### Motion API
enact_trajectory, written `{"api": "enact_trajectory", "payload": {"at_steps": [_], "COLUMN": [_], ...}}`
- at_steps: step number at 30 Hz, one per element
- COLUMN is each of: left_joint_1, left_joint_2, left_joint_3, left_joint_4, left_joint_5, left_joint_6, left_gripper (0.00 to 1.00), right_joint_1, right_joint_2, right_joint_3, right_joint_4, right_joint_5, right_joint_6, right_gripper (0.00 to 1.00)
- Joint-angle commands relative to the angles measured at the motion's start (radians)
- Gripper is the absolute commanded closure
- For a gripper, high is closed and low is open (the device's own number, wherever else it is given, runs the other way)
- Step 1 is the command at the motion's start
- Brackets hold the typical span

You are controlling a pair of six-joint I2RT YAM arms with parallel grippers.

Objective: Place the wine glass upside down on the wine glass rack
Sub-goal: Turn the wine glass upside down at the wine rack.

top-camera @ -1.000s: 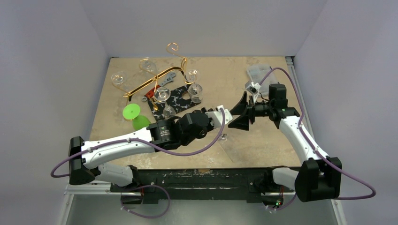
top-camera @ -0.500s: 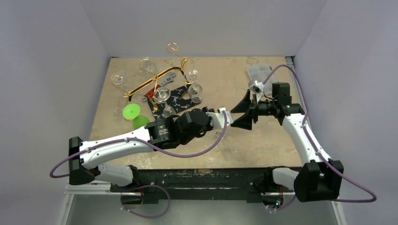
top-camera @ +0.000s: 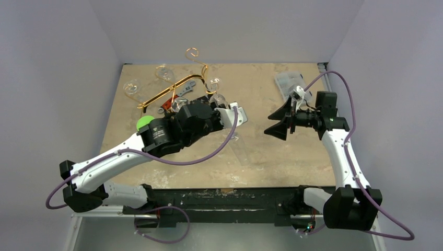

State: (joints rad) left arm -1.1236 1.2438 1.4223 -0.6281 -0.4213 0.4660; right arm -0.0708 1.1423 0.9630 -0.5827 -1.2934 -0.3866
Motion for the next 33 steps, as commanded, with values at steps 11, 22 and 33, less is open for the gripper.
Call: {"api": "enact_trajectory", "payload": {"at_steps": [11,22,33], "left_joint_1": [0.073,0.134,0.228], "left_joint_2": [0.002,0.086,0.196], "left_joint_3": [0.229,0.329,0.44], "left_joint_4": [0.054,0.112,0.189], "left_joint_5": [0.031,0.076,0.178], "left_joint_6": [0.207,0.274,0.289], "left_gripper": [1.0,1.0,1.0], "right_joint_1": [-0.012,-0.013,-0.013], "right_joint_2": [-0.03,-0.032,-0.035], "right_joint_3": [0.037,0.034,0.033], "right_joint_4": [0.02,0.029,0.033], "right_joint_5": [0.054,0.056,0.051], "right_joint_6": [0.024,0.033,0.038], "right_gripper": [0.13,0.13,0.13]}}
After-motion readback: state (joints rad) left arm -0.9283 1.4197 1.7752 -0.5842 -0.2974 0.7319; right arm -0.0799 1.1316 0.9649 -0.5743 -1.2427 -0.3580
